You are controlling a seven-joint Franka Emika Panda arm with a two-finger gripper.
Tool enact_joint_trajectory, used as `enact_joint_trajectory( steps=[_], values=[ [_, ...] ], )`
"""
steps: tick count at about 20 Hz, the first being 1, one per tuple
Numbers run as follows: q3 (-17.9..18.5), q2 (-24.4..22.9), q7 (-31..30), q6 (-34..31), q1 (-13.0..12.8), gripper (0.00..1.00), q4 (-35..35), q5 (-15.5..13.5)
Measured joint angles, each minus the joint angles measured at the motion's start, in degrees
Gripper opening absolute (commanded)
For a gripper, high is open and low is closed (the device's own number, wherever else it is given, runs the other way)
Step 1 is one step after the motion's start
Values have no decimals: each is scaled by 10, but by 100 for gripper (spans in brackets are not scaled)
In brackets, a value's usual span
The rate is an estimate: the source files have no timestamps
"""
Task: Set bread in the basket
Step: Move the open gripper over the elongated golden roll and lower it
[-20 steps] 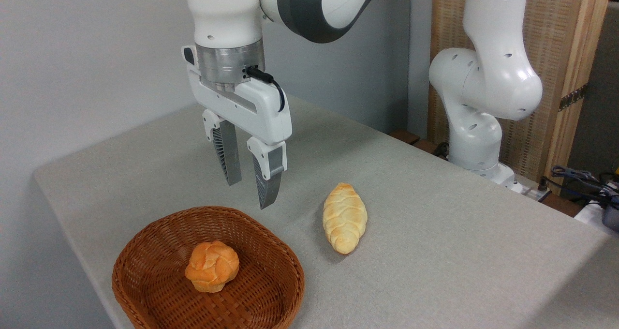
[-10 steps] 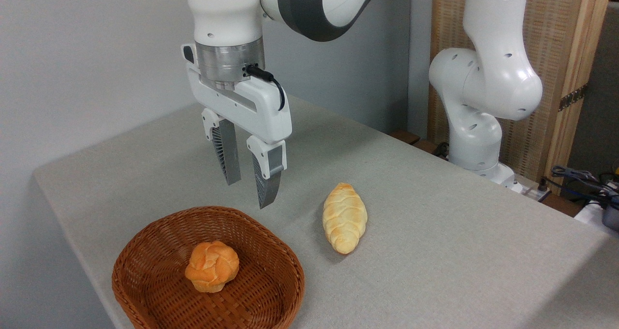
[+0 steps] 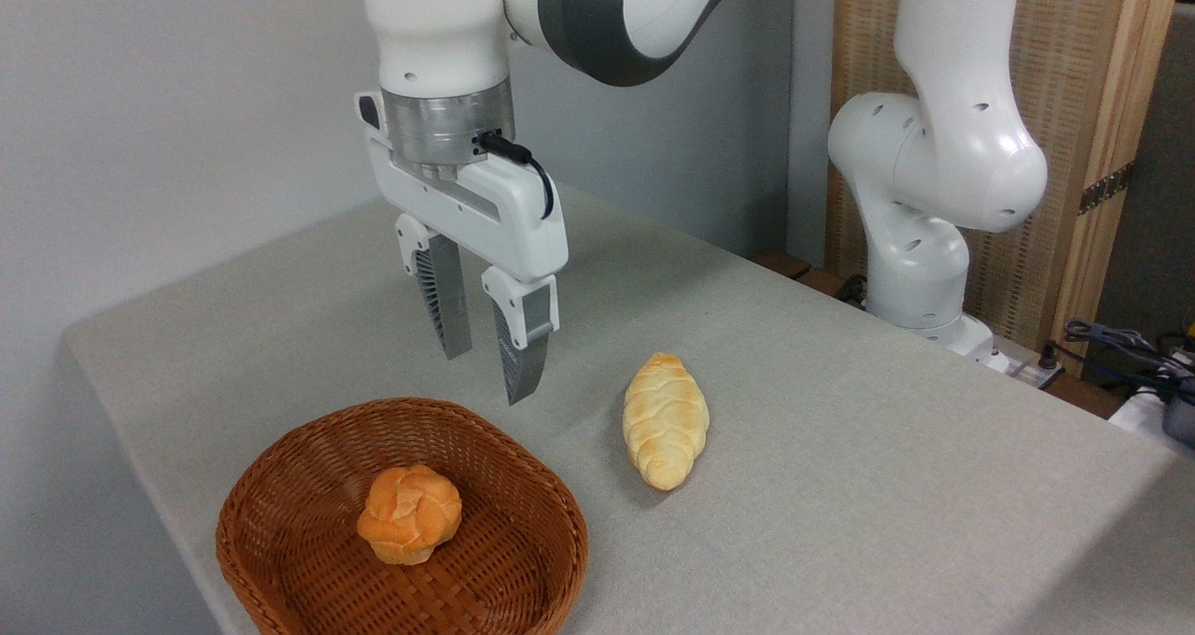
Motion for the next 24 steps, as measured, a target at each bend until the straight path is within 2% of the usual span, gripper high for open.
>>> enact_joint_trajectory(
  steps=[9, 13, 16, 21, 24],
  values=[
    [2, -74, 19, -9, 1, 100, -138, 0],
    [39, -77, 19, -9, 4, 100, -183, 0],
    [54, -77, 19, -9, 6, 100, -202, 0],
    [57, -78, 19, -9, 6, 100, -206, 1],
    [57, -78, 19, -9, 6, 100, -206, 15]
  ],
)
